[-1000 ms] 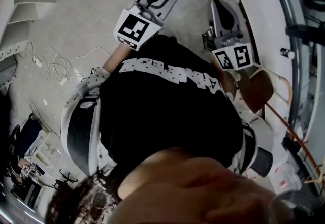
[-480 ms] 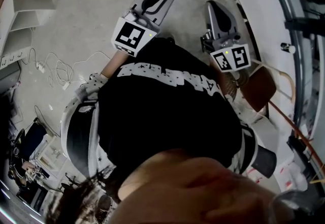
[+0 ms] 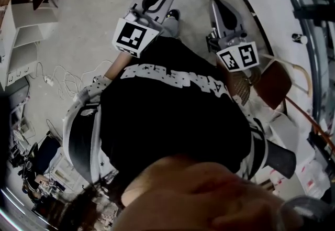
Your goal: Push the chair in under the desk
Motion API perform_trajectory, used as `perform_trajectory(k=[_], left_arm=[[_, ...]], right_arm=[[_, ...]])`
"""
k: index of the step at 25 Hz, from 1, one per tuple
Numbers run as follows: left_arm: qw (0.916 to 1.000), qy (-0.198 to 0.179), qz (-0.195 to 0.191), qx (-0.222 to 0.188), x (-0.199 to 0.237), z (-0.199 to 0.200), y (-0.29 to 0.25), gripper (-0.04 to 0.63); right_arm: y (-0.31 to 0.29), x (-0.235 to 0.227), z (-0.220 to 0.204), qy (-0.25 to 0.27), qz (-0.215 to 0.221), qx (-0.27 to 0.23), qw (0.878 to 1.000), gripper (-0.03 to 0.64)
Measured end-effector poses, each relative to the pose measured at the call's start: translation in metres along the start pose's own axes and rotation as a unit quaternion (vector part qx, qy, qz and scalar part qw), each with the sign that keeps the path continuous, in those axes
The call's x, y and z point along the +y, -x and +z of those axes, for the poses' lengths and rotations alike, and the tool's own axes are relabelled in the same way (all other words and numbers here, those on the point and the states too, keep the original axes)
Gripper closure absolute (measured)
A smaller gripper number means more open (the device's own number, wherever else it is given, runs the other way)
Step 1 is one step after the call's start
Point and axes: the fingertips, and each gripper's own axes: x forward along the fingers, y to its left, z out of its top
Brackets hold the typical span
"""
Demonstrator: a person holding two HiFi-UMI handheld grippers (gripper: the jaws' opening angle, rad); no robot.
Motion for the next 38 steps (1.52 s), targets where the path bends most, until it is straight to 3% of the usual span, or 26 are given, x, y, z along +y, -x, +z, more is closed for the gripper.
perform_trajectory(k=[11, 21, 38], left_arm=[[0.9986, -0.004, -0.052, -0.007, -0.001, 0.005, -0.059, 0.560], [0.9962, 0.003, -0.086, -0.013, 0.027, 0.010, -0.126, 0.560], [0.9950, 0.029, -0.093, -0.022, 0.111, 0.004, -0.185, 0.560]], right_arm=[[0.003, -0.038, 0.007, 0.001, -0.049, 0.000, 0.999, 0.584], [-0.025, -0.093, 0.021, 0.010, -0.085, 0.000, 0.996, 0.584], [-0.123, -0.141, 0.022, 0.012, -0.071, 0.023, 0.997, 0.584]])
